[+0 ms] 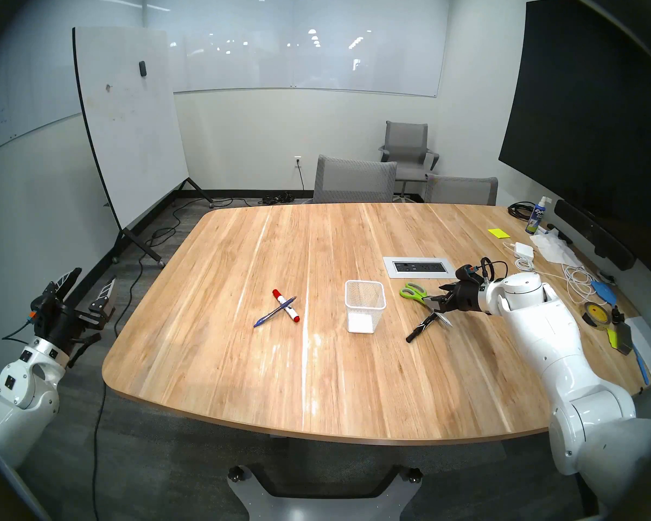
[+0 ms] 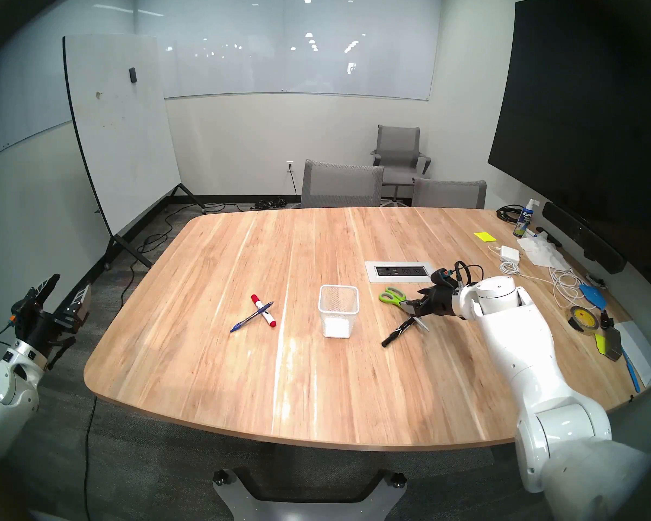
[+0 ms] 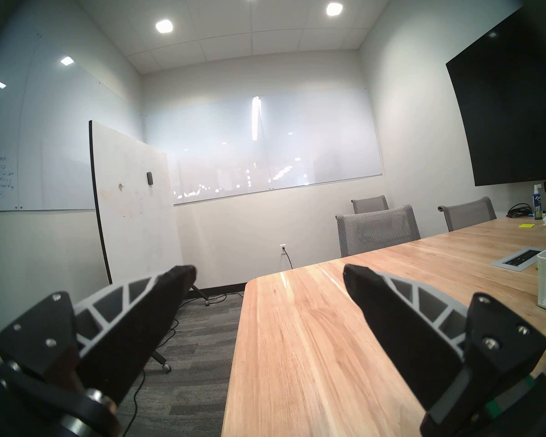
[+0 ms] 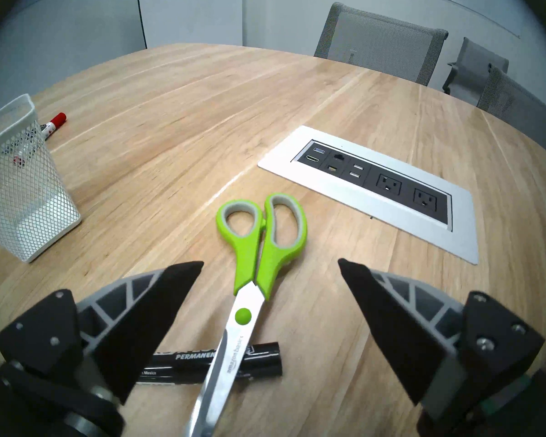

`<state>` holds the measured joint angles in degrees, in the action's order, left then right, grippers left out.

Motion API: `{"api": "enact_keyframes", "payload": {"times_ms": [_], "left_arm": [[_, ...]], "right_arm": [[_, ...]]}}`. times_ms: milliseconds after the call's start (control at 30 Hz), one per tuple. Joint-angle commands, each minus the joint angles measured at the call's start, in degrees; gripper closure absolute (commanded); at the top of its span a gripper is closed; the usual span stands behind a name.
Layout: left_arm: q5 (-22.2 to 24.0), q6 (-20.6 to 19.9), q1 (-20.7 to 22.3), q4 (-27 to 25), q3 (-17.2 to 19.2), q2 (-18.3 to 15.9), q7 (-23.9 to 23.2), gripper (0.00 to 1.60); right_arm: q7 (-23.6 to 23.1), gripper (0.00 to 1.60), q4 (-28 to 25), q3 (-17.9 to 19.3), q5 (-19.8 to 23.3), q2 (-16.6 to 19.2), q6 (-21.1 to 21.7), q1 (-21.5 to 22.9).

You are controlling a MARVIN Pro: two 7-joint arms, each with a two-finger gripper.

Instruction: Place the pen, the marker, and the scissors into the pen holder

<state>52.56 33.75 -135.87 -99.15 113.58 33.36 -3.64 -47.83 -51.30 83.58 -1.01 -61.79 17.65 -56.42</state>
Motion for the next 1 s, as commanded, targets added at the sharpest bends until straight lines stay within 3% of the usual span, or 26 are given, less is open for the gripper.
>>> {"api": "enact_keyframes", "payload": {"times_ms": [0, 533, 967], "left_arm": [[0.1, 0.1, -0.1, -0.3, 0.8, 0.0, 0.0, 0.0], [0.1, 0.1, -0.1, -0.3, 0.8, 0.0, 0.0, 0.0], [0.1, 0.1, -0.1, -0.3, 0.8, 0.1, 0.0, 0.0]], "right_arm": [[0.4, 0.0, 0.3, 0.1, 0.0, -0.6, -0.7, 2.7], [2.9, 0.0, -1.0, 0.9, -0.3, -2.1, 0.1, 2.0], [2.7, 0.0, -5.9, 0.4, -0.6, -2.7, 2.0, -1.1]]}}
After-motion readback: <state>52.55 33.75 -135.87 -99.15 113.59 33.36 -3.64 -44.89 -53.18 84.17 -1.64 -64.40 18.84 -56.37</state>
